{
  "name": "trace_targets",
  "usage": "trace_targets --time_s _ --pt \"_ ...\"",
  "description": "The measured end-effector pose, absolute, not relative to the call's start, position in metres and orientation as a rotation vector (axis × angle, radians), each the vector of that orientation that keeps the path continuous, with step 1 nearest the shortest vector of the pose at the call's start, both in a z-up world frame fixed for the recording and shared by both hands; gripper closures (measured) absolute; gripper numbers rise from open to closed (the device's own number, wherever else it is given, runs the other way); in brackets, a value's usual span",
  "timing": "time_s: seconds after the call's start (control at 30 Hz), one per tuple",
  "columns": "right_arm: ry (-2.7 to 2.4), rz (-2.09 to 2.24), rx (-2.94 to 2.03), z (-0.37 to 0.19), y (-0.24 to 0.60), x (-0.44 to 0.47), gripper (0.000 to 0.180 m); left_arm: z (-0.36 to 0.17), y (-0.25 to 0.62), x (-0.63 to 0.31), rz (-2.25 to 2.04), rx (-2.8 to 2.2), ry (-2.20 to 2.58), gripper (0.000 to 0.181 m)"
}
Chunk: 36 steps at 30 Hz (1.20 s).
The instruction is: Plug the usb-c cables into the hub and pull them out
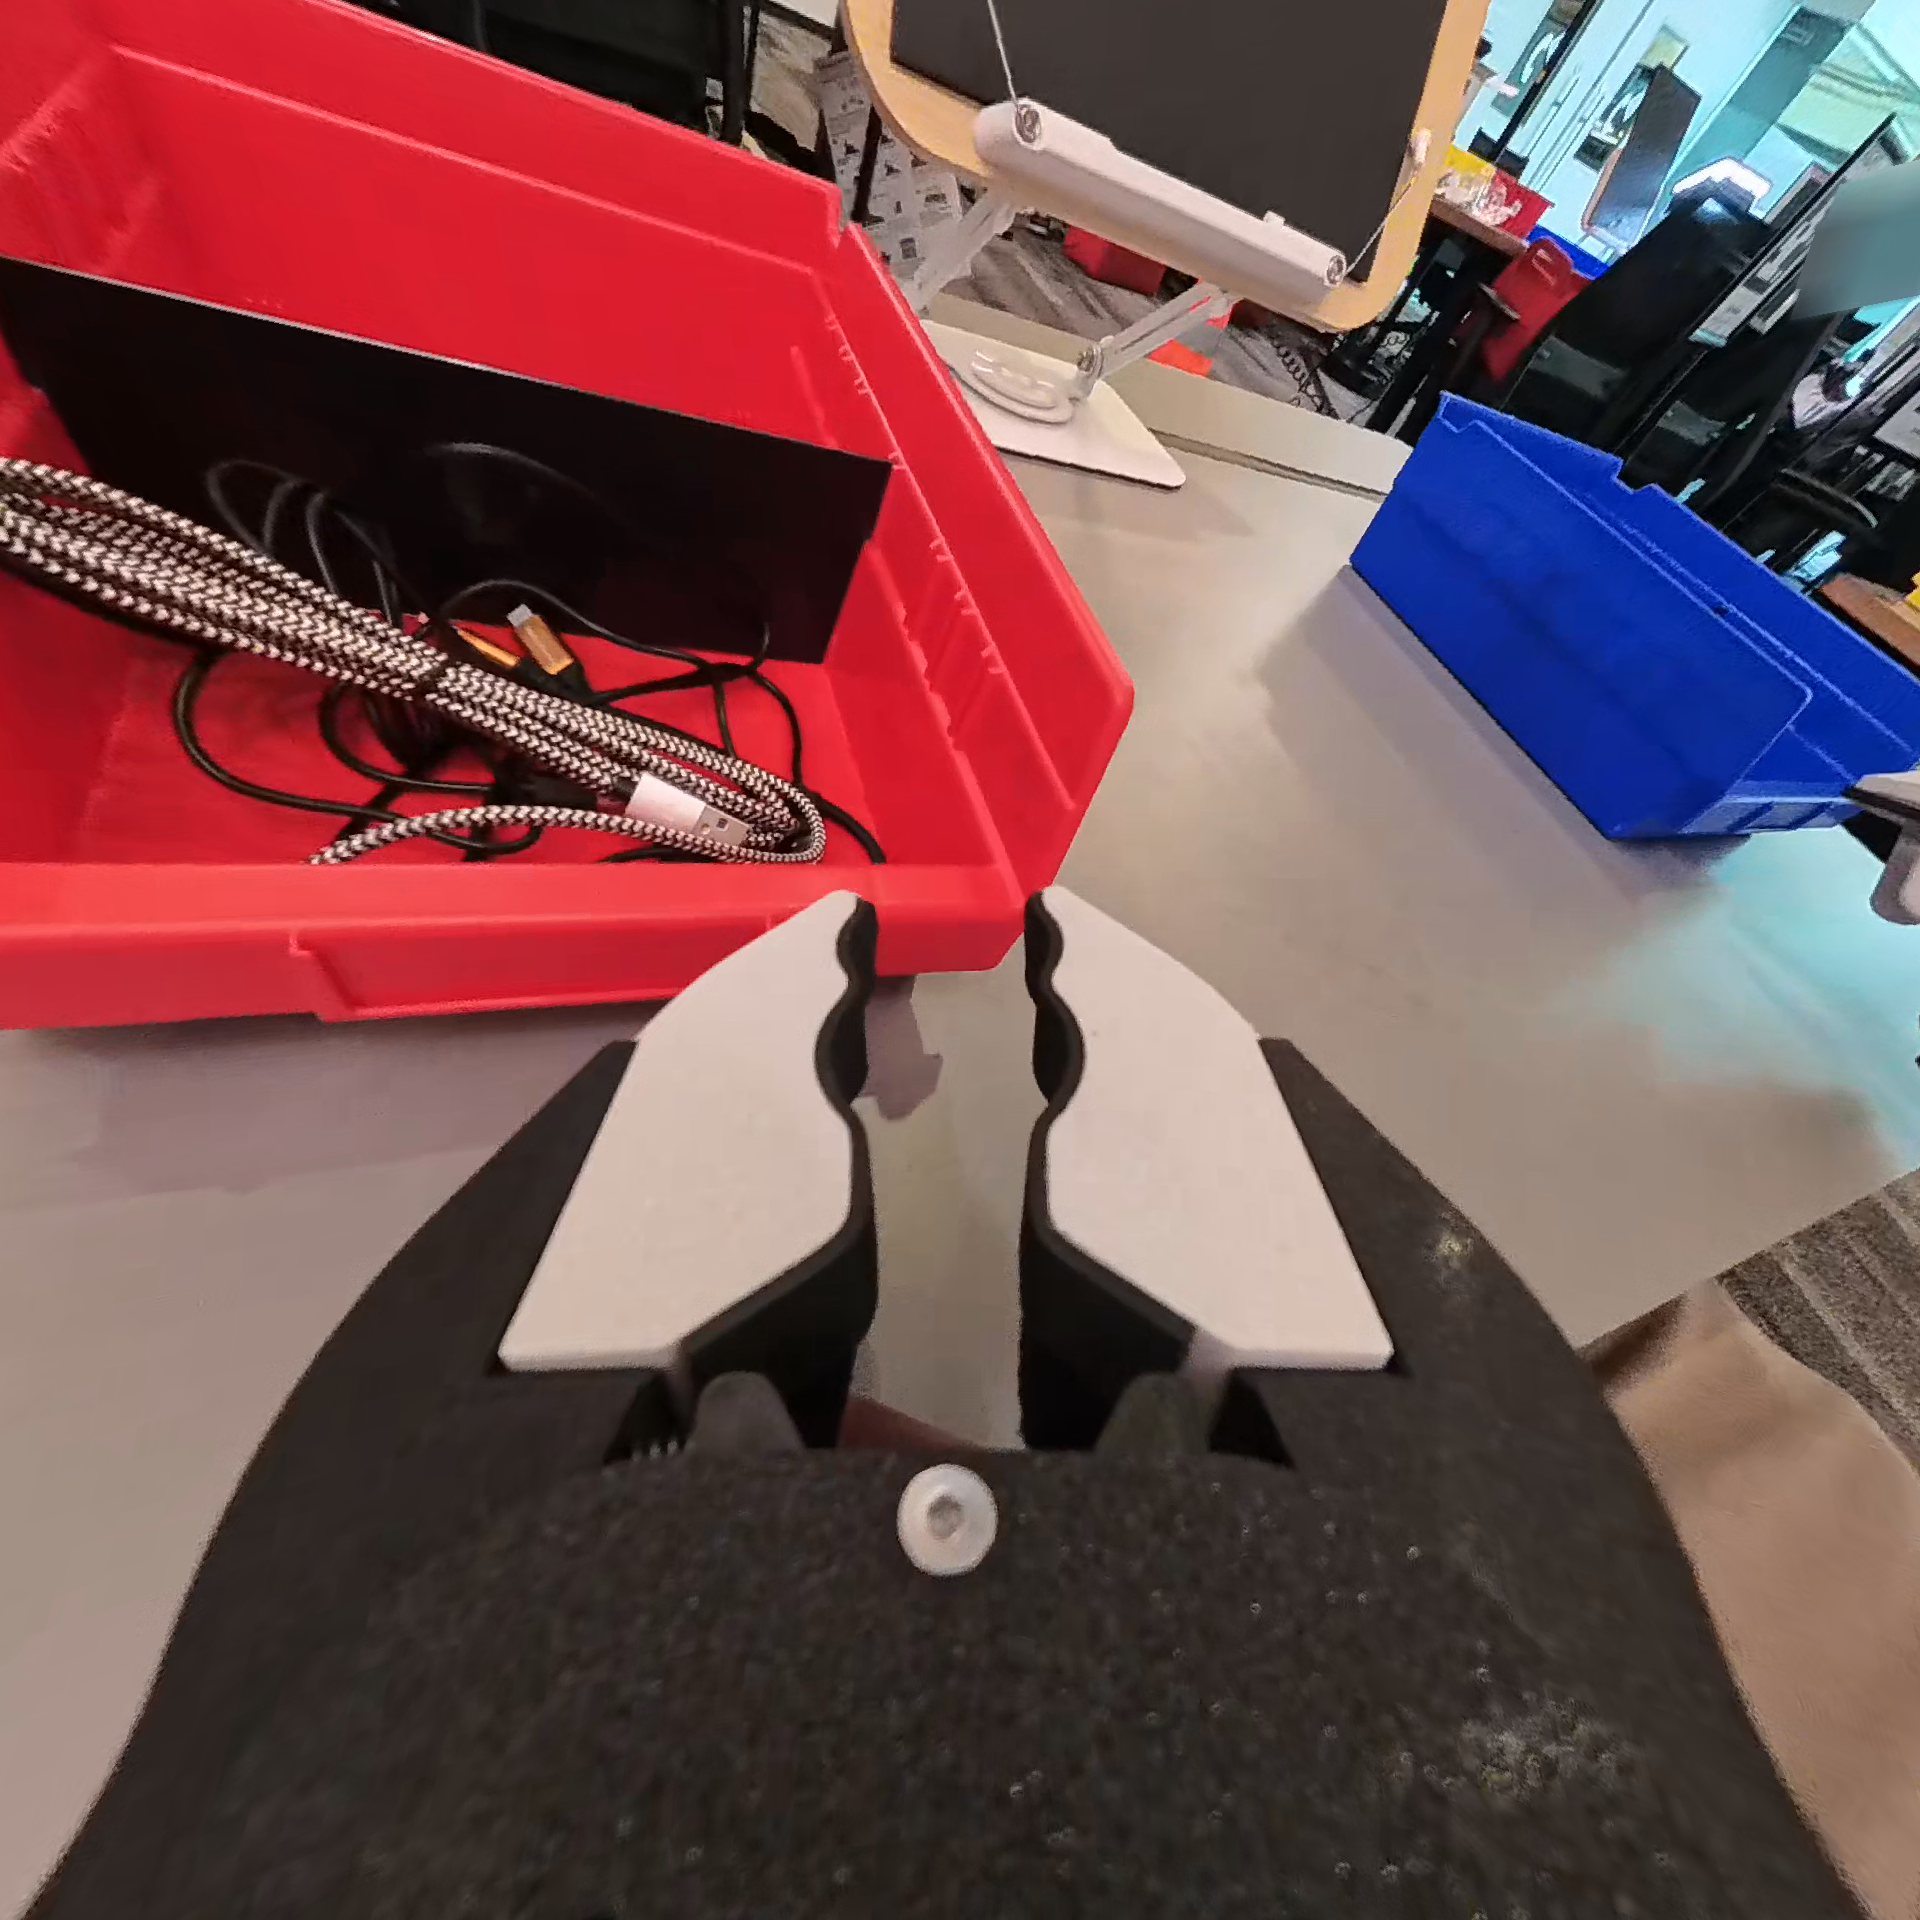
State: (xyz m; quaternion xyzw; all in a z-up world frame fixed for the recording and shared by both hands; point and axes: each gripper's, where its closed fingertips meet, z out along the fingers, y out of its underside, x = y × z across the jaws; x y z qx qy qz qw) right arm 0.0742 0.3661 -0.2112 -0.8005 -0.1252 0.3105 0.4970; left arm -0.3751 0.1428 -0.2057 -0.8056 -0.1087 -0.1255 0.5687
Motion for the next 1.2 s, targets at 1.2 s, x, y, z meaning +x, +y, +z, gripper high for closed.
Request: trace_targets --time_s 1.2 --pt "-0.390 0.711 -1.955 -0.217 0.352 0.062 0.153 -0.213 0.145 -0.370 -0.189 -1.952 -0.144 0.150"
